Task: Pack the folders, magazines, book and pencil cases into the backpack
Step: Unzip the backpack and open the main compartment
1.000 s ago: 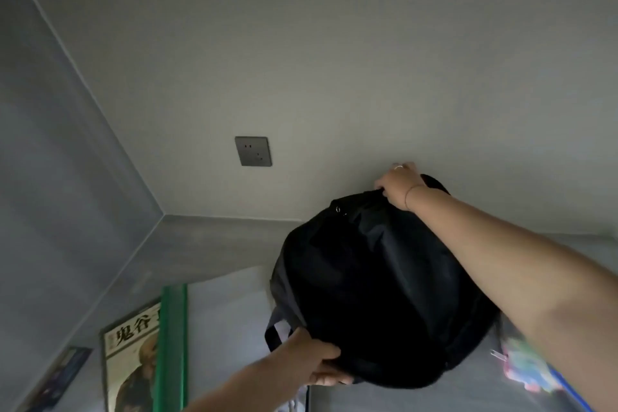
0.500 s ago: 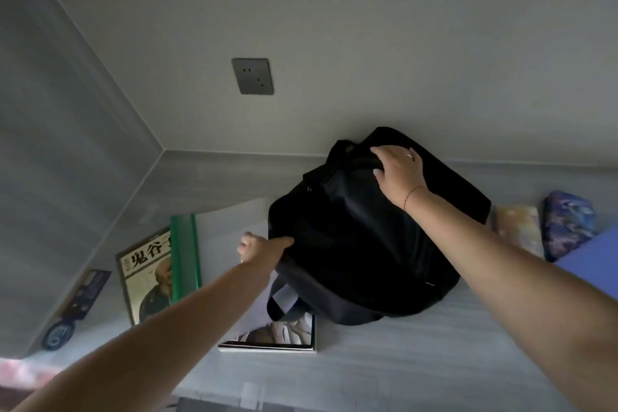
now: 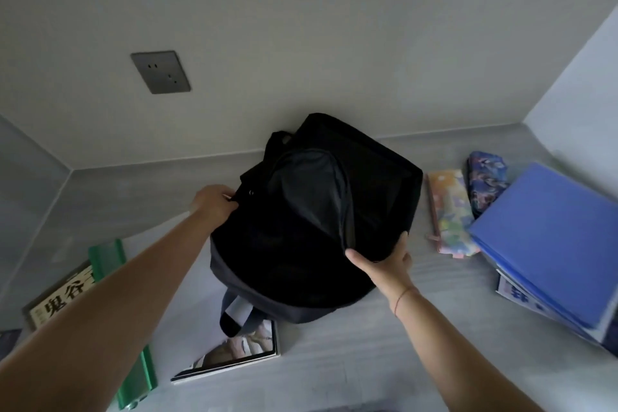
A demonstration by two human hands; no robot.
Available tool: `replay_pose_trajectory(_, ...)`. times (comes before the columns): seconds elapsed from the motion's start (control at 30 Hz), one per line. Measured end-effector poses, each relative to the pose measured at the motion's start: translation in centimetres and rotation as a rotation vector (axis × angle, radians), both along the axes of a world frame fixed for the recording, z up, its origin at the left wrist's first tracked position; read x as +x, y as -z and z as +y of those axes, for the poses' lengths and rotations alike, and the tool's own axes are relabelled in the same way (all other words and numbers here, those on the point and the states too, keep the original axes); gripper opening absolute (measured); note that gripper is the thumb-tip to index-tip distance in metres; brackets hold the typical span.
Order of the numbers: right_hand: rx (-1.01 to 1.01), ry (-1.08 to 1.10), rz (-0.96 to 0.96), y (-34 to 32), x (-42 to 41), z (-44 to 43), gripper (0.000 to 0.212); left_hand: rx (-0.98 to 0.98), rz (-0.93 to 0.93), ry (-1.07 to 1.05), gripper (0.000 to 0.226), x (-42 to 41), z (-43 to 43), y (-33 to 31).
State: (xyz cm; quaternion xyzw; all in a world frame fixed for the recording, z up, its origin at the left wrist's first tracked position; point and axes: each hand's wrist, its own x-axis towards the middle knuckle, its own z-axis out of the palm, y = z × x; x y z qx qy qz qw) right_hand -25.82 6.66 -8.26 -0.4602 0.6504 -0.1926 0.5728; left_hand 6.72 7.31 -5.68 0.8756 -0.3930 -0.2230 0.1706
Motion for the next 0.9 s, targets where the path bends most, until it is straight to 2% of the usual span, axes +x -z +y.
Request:
replay_pose_trajectory(0.07,-0.008,-0.131,0.053,0.3,0.3,0.3,0.128,-0.002,-0.027,-0.005,0.030,-0.3,0.2,0.3)
replay_pose_trajectory(0.13,-0.088,-0.253,0.198,1.2,0.5,0.6,0.126,0.000,-0.043,0.000,0.031,-0.6,0.6,0.4)
replay_pose_trajectory(0.23,-0.297,-0.278,0.486,2.4,0.7,1.0,0.099,0.045,-0.043,0.026,0.031,-1.5,1.3,0.1)
replay_pose_trajectory(0.3,-0.394,-0.333,0.614,2.9,0.8,0.9,0.082,0.084,-0.015,0.045,0.028,-2.3,1.8,0.2)
replay_pose_trajectory(0.43,-0.510,-0.455,0.706,3.0,1.4,0.3,0.071,0.218,0.035,0.125,0.024,-3.7,2.9,0.6)
replay_pose_trajectory(0.5,-0.543,-0.430,0.721,2.4,1.5,-0.6,0.053,0.278,0.053,0.185,0.024,-4.4,3.3,0.8)
replay_pose_trajectory(0.6,-0.455,-0.245,0.610,1.5,0.4,-3.7,0.037,0.425,0.115,0.285,0.009,-5.4,3.9,0.9)
replay_pose_trajectory(0.67,-0.389,-0.166,0.416,0.3,-0.3,-6.3,0.038,0.505,0.187,0.312,0.014,-6.1,4.0,0.6)
replay_pose_trajectory(0.7,-0.375,-0.151,0.316,-0.6,-0.5,-7.6,0.038,0.478,0.195,0.330,0.021,-6.4,3.8,0.6)
replay_pose_trajectory(0.8,-0.382,-0.158,0.108,-2.7,-0.3,-11.5,0.031,0.112,0.169,0.221,0.036,-7.4,2.3,0.5)
replay_pose_trajectory(0.83,-0.365,-0.160,0.059,-3.3,-0.1,-12.7,0.031,-0.010,0.225,0.169,0.038,-7.9,1.6,0.2)
replay_pose_trajectory(0.9,-0.303,-0.146,-0.047,-4.0,0.4,-14.7,0.029,-0.128,0.362,0.120,0.039,-9.3,0.2,-0.3)
